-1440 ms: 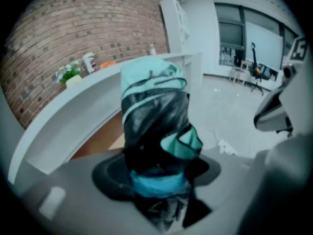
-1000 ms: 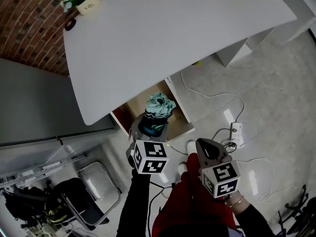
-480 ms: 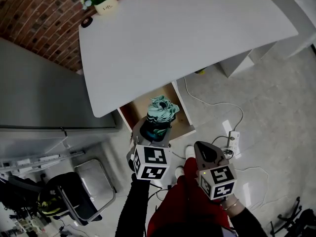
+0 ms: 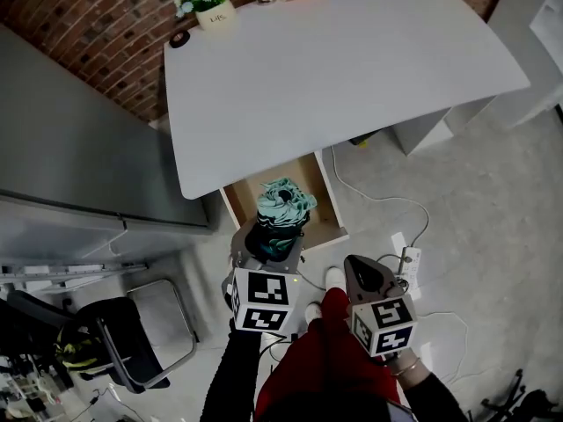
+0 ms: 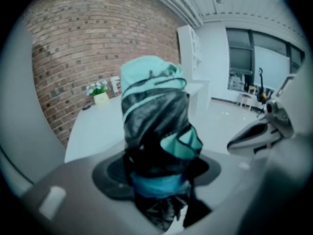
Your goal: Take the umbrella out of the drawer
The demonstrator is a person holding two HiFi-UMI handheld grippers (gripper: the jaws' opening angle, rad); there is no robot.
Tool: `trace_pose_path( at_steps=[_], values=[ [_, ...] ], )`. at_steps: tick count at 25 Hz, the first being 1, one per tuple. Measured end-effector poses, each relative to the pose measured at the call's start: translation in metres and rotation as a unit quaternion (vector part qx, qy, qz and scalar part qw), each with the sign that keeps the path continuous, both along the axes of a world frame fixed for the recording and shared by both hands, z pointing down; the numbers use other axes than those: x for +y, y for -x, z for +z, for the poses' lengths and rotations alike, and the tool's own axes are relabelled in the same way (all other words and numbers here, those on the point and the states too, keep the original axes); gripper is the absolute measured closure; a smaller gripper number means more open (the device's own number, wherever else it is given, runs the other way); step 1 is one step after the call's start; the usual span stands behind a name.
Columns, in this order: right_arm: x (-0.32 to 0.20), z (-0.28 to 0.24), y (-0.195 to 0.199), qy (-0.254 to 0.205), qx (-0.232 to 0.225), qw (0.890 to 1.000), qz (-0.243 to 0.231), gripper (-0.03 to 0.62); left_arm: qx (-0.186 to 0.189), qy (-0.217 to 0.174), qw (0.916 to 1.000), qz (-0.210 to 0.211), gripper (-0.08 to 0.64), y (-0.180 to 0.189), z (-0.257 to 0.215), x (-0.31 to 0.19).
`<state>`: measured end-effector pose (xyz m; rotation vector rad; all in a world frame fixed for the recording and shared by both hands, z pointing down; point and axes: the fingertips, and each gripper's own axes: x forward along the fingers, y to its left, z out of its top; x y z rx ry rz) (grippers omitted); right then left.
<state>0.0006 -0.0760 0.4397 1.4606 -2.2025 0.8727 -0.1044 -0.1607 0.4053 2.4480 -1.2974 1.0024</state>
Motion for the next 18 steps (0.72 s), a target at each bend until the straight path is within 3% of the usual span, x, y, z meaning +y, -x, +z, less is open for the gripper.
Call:
trace_pose_path(
  at_steps=[18],
  values=[
    [0.014, -0.046, 0.025, -0.036, 0.02, 0.999, -0.03, 0.594, 0.072, -0.021, 0.995, -0.067, 0.275, 0.051, -0.062, 0.041]
  ],
)
